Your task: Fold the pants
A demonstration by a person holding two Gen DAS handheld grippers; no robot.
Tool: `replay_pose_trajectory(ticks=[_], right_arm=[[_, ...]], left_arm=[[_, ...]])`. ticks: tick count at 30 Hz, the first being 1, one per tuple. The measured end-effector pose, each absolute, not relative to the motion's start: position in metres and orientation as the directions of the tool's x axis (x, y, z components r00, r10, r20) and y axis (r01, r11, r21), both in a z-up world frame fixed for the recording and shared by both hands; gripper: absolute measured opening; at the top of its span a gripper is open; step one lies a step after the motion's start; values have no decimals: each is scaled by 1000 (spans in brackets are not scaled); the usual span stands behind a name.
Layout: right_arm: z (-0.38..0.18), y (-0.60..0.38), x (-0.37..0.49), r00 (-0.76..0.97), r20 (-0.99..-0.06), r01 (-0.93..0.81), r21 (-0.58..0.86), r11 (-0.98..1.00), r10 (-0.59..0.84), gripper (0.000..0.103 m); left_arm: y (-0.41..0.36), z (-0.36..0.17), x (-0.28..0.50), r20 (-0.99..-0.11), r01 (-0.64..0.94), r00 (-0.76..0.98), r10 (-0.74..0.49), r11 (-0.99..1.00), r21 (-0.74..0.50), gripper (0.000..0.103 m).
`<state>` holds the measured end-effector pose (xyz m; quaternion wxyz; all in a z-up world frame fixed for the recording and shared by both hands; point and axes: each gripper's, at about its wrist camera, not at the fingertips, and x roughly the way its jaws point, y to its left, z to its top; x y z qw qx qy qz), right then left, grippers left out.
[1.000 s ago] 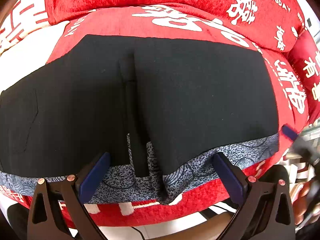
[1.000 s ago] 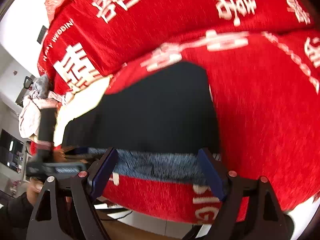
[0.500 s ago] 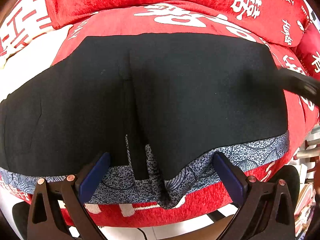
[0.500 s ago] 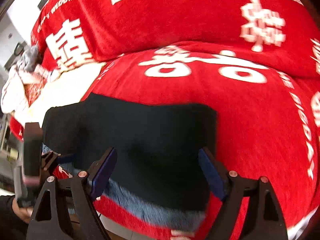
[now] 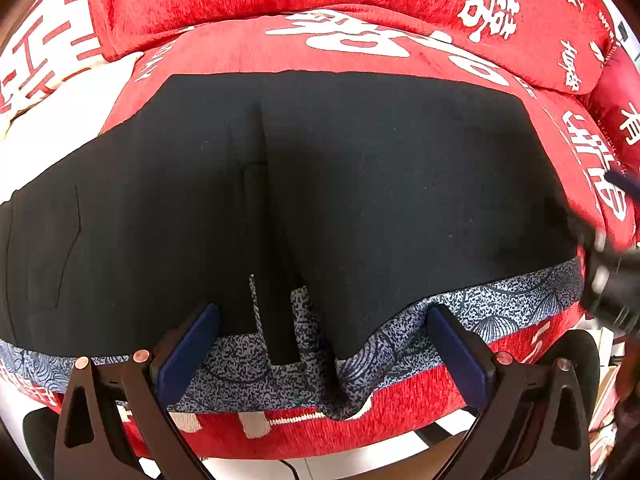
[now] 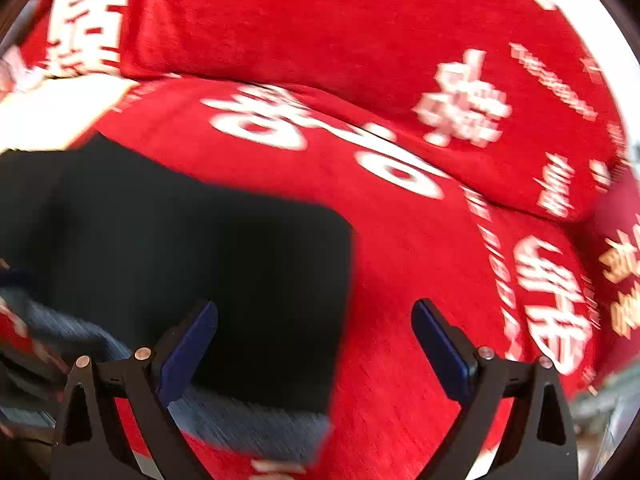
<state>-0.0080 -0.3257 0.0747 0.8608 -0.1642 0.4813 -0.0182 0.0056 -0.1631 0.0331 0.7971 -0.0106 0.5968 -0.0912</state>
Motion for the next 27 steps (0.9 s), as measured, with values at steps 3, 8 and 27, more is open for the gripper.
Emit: replay_pose_trajectory(ticks=[3, 8, 27], right_arm=[[53, -334, -28, 493, -842, -95, -304, 948, -221, 98], [66, -350, -56, 526, -828, 11, -224, 974, -197, 99], [51, -299, -39, 496, -859, -59, -176, 983, -124, 99]], left_arm=[[-165, 35, 5, -952, 138, 266, -151, 983, -117, 103], [-154, 48, -1, -940, 73, 306, -150, 988, -134, 103], [-133, 49, -10, -932, 82, 344, -116, 992, -93, 103]])
